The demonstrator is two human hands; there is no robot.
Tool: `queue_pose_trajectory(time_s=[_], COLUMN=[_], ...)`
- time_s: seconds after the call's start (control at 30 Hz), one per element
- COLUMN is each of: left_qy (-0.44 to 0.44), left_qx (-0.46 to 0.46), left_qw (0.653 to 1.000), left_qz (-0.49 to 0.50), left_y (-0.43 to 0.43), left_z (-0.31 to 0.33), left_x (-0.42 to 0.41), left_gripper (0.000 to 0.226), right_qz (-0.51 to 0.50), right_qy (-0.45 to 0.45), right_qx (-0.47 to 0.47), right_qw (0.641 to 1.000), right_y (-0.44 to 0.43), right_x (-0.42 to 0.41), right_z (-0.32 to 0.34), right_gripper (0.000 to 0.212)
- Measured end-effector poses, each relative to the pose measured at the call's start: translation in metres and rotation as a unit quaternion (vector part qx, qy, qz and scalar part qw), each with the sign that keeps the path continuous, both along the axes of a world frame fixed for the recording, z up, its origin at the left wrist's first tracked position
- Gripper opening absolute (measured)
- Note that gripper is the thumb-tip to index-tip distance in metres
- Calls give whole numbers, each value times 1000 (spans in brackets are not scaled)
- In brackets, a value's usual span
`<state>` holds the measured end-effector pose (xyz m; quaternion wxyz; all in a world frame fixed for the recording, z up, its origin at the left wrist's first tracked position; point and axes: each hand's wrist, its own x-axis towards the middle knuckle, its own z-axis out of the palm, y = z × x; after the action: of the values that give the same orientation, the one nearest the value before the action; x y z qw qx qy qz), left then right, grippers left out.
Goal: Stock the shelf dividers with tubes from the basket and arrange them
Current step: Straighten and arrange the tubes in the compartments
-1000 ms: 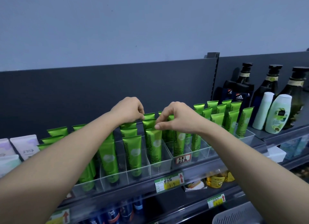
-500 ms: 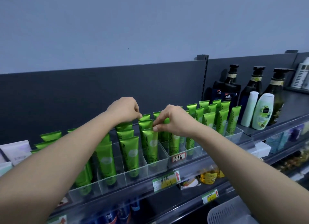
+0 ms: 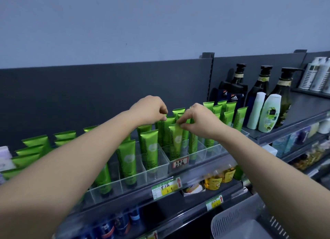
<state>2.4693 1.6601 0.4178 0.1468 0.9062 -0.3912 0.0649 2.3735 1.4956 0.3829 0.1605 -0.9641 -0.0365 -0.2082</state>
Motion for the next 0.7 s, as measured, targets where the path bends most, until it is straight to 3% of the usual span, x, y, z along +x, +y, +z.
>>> queue_pose_trajectory(time_s=[0.23, 0.7], left_qy=[-3, -4], left_qx=[3, 3], left_qw=[998, 996], left_qz=[69, 93], left_y=[-21, -21], left_z=[-8, -8], left_x=[3, -3], left_gripper=[5, 5], right_qz=[64, 119], right_qy=[-5, -31], right_qx=[25, 41], right_qw=[998, 992], right_y=[-11, -14], right_x=[6, 10], right_z=[2, -7], right_gripper=[11, 13])
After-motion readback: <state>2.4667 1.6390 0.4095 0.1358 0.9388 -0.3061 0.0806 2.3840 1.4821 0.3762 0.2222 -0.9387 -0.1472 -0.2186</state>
